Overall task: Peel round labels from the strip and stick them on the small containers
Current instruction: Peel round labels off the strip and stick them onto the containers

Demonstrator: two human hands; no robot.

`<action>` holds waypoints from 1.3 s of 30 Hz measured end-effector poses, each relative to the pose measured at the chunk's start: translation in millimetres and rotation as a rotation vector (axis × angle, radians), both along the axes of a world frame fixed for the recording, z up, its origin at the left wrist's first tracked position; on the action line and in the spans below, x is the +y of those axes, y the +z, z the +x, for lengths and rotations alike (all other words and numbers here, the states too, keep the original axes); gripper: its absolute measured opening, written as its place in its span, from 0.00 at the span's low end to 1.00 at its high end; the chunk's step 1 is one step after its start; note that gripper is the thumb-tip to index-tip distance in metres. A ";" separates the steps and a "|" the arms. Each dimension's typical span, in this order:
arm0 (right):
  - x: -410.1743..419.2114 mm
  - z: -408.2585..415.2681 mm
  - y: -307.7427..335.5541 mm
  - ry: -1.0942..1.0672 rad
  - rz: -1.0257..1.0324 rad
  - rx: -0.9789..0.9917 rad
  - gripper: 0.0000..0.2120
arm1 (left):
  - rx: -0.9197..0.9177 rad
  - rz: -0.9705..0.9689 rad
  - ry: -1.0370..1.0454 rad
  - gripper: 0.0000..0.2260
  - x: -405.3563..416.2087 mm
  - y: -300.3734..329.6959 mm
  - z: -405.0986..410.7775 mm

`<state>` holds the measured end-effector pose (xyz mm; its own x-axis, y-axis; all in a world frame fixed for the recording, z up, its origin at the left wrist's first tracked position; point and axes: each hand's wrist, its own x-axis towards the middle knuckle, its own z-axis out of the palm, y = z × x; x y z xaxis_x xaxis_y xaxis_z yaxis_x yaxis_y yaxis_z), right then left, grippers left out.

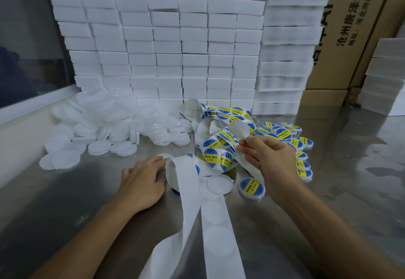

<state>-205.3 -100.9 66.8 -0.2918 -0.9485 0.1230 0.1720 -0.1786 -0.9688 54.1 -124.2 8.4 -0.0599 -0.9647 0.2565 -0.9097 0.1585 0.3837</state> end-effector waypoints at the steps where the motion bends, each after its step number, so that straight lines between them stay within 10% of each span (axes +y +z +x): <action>1: -0.1 0.2 -0.3 -0.007 -0.010 0.004 0.11 | -0.012 -0.009 0.003 0.18 0.6 0.5 0.1; 17: -0.5 0.4 -5.9 -0.029 -0.095 0.101 0.07 | 0.327 -0.079 0.248 0.11 1.9 7.9 9.4; 39: -3.9 2.5 -7.7 -0.050 -0.100 0.131 0.05 | 0.296 -0.409 0.198 0.11 3.0 10.6 13.9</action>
